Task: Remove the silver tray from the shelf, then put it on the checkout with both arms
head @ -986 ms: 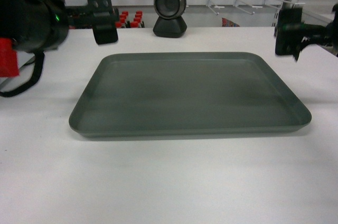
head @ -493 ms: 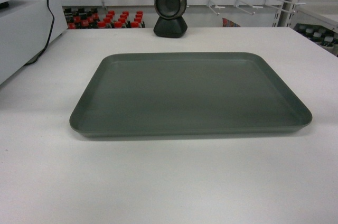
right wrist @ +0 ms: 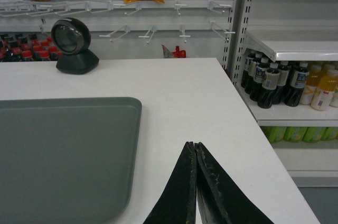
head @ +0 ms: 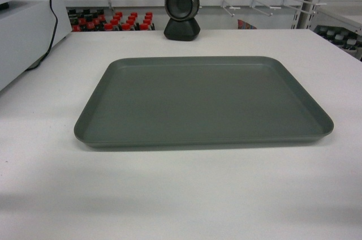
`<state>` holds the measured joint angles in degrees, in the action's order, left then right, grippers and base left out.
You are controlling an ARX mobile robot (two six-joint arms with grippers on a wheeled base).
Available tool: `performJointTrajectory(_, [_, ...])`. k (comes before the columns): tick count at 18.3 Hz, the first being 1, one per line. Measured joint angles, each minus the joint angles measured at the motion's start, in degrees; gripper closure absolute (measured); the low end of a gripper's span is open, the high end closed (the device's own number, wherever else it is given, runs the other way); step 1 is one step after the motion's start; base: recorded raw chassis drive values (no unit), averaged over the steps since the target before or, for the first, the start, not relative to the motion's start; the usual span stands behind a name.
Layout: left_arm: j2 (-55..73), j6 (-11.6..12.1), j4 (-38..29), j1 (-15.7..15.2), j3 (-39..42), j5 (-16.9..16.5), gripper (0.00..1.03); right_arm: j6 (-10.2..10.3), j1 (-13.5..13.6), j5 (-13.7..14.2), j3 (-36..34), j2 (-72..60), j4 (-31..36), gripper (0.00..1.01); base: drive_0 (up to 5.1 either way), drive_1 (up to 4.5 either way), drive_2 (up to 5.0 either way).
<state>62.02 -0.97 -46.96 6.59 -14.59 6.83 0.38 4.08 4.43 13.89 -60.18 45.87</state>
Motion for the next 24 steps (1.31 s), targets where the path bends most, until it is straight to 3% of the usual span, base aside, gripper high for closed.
performJointTrajectory(1, [-1.8, 0.0, 0.2, -0.5, 1.4, -0.5, 1.02, 0.0, -0.2, -0.4, -1.4, 1.7, -0.3, 0.99, 0.0, 0.00, 0.0])
performJointTrajectory(2, [-3.8, 0.0, 0.7, -1.0, 2.9, -1.0, 1.02, 0.0, -2.7, -3.8, -3.0, 3.8, -1.0, 0.99, 0.0, 0.00, 0.0])
performJointTrajectory(3, [-5.9, 0.0, 1.6, -1.6, 4.5, -1.6, 1.02, 0.0, -4.3, -4.0, -4.2, 5.9, -1.6, 0.99, 0.0, 0.00, 0.0])
performJointTrajectory(4, [-8.3, 0.0, 2.6, -2.2, 5.9, -2.3, 1.02, 0.0, -4.4, -4.2, -5.7, 8.4, -2.7, 0.99, 0.0, 0.00, 0.0])
performJointTrajectory(5, [-10.6, 0.0, 3.8, -4.2, 7.1, -5.5, 1.02, 0.0, -4.3, -4.3, -6.8, 10.3, -3.8, 0.99, 0.0, 0.00, 0.0])
performJointTrajectory(7, [-14.9, 0.0, 6.1, -7.0, 8.9, -6.0, 1.02, 0.0, -4.3, -4.3, -8.5, 14.4, -6.1, 0.99, 0.0, 0.00, 0.0])
performJointTrajectory(10, [-21.9, 0.0, 10.9, -6.5, 11.3, -6.8, 1.02, 0.0, -4.3, -4.3, -10.8, 21.5, -10.9, 0.99, 0.0, 0.00, 0.0])
performJointTrajectory(11, [-22.2, 0.0, 7.3, -6.5, 13.1, -6.8, 1.02, 0.0, -4.3, -4.3, -12.5, 21.6, -7.4, 0.99, 0.0, 0.00, 0.0])
performJointTrajectory(24, [-48.7, 0.1, 33.8, -6.5, 13.8, -6.8, 1.02, 0.0, -4.3, -4.3, -13.2, 47.5, -33.1, 0.99, 0.0, 0.00, 0.0])
